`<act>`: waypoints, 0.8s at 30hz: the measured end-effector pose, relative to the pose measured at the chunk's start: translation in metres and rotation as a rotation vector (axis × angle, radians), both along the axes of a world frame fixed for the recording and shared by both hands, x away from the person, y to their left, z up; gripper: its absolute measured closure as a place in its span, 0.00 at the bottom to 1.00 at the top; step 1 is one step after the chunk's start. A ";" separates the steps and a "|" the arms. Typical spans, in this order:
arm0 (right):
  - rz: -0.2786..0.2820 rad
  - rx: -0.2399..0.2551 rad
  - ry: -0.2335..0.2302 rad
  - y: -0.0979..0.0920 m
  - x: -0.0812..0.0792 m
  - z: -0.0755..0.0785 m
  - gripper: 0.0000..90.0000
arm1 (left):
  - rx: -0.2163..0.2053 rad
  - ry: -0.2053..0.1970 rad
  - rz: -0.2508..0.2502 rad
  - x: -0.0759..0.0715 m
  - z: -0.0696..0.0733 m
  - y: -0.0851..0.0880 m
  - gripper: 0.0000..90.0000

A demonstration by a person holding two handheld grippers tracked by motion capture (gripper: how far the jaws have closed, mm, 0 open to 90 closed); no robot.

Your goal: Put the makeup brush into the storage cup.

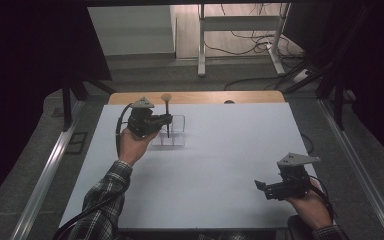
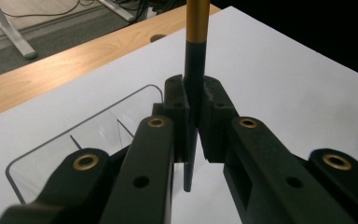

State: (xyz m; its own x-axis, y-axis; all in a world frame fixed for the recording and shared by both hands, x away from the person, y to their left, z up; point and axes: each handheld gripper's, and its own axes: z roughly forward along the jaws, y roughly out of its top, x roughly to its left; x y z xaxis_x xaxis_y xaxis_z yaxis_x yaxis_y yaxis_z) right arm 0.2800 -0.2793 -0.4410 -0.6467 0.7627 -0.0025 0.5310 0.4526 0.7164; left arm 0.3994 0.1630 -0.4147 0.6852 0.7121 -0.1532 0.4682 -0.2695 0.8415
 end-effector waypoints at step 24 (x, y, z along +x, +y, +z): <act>0.004 0.003 0.000 -0.001 0.000 0.000 0.00 | 0.018 -0.037 0.000 0.026 0.009 -0.021 0.92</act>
